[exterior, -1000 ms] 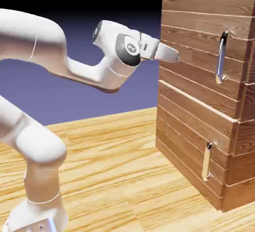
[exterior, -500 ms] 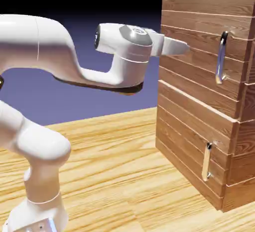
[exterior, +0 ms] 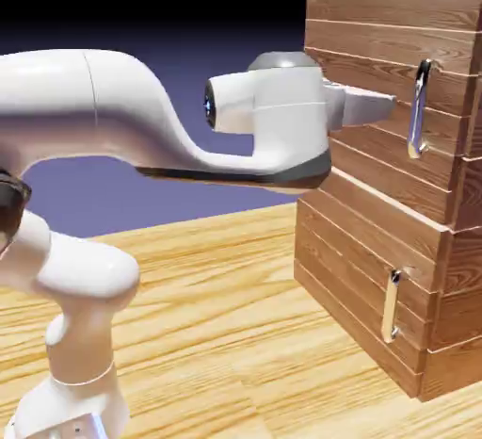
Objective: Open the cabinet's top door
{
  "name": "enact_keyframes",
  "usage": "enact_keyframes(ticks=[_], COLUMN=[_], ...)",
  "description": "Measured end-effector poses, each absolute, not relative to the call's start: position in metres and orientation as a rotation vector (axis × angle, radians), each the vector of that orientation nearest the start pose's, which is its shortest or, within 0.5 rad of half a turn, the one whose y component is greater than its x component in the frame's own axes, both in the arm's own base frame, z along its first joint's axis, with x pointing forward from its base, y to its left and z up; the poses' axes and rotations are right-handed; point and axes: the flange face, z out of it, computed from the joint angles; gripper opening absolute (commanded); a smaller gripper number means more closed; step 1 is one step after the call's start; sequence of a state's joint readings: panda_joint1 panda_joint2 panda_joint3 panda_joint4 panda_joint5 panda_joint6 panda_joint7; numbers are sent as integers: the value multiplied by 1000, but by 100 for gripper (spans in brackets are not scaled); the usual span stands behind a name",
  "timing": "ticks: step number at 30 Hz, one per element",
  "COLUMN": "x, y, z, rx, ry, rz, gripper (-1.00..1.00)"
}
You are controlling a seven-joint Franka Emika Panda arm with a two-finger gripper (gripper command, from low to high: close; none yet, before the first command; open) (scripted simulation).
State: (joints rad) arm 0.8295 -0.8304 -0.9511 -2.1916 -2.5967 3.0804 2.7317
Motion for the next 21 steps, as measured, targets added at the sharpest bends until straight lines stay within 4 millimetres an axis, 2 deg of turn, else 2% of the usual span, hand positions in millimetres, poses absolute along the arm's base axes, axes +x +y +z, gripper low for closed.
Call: enact_keyframes(ticks=[4,6,11,12,14,21], x=[415,417,465,467,467,425], y=[-141,-145,-143,-143,-143,-129], z=[583,581,581,581,581,581], rx=[-1766,-1763,-1763,-1763,-1763,-1756], ry=[687,688,688,688,688,783], rz=[-1731,-1733,-1733,-1733,-1733,-1796], gripper=[0,0,0,-100,-100,-100])
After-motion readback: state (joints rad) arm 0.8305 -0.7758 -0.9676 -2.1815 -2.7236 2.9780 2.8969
